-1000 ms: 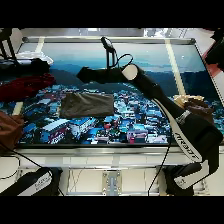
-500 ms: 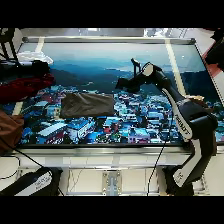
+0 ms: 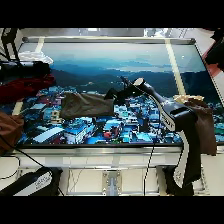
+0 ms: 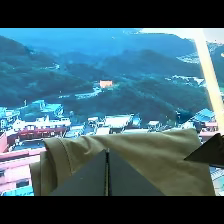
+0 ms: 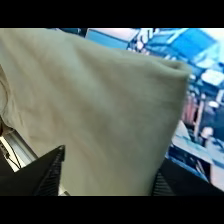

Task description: Fold the shirts.

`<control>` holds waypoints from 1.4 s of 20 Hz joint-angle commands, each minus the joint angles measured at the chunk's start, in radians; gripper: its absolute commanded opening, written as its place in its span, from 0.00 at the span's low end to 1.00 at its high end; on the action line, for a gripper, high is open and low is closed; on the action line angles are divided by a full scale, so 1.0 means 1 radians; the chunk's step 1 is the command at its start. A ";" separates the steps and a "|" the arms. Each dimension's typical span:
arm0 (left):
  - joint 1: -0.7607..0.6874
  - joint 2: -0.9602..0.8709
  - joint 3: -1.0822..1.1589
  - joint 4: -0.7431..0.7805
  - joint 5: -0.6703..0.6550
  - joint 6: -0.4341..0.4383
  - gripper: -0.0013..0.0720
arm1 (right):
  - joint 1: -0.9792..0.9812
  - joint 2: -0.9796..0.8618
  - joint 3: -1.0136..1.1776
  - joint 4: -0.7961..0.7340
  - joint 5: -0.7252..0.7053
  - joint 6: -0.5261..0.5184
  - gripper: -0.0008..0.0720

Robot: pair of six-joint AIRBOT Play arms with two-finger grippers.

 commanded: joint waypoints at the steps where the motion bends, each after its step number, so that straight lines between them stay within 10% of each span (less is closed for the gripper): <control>1: 0.001 0.000 0.000 0.000 -0.018 0.000 0.03 | 0.071 -0.011 0.000 0.061 -0.021 -0.010 0.51; 3: 0.001 0.000 0.000 0.000 -0.054 0.000 0.03 | 0.089 -0.011 0.000 0.087 -0.023 -0.009 0.05; 15: 0.001 -0.002 0.000 0.019 -0.066 0.000 0.03 | -0.344 0.286 0.157 -0.335 0.007 0.058 0.04; 28: -0.001 -0.041 0.000 0.015 -0.072 0.000 0.03 | -0.990 0.647 0.090 -0.760 0.360 0.059 0.04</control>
